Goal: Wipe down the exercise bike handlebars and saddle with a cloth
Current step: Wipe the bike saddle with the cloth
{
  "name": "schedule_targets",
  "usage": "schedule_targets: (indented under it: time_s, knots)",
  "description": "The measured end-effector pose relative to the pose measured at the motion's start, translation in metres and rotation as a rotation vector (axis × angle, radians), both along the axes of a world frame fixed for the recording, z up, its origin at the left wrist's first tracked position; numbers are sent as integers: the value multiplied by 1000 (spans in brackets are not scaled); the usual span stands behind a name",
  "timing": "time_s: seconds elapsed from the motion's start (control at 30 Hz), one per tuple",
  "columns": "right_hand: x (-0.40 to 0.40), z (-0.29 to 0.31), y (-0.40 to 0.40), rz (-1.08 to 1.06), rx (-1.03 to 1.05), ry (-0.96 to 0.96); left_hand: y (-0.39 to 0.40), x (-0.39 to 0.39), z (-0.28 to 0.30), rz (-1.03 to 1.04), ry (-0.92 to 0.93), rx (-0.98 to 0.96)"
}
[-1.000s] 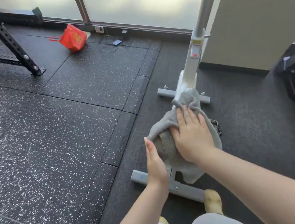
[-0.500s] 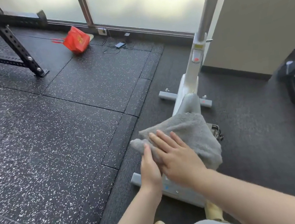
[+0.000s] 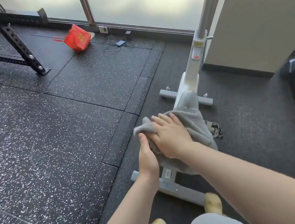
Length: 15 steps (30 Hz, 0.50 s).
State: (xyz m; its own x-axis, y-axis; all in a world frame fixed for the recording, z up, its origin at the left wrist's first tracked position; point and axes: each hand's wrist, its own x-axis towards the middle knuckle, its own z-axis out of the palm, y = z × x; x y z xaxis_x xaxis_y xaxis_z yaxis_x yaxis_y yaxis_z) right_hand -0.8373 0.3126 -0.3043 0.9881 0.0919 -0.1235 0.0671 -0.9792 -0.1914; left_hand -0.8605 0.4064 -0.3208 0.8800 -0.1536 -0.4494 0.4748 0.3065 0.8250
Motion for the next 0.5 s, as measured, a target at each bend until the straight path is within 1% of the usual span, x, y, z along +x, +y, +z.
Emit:
schedule_targets:
  time_s: [0.03,0.07,0.1,0.13,0.2,0.23,0.27,0.33,0.4,0.47,0.5]
  knots:
    - [-2,-2,7,-89,-2,5,-1,-2,1,7,13,13]
    - [-11,-3,14,-124,-14,-21,-2,-3,2,3,22,8]
    - [-26,-3,19,-110,-11,-46,-1,-5,2,0,30,0]
    - [-39,-2,20,-34,-7,-69,0,-5,3,9,42,3]
    - [-40,0,5,170,-22,-20,1,-4,0,51,58,50]
    - [-28,5,-3,226,-8,22,1,-2,-1,66,59,84]
    - [-14,6,-10,242,22,1,1,-1,-1,70,58,116]
    - [4,3,-12,185,17,-41,-2,0,1,66,56,141]
    - [-9,-1,-2,63,1,-41,-3,0,4,60,70,122]
    - [-39,-6,8,75,-10,-38,0,0,7,37,96,59]
    - [-44,-6,4,146,-29,-13,0,-1,8,20,107,30]
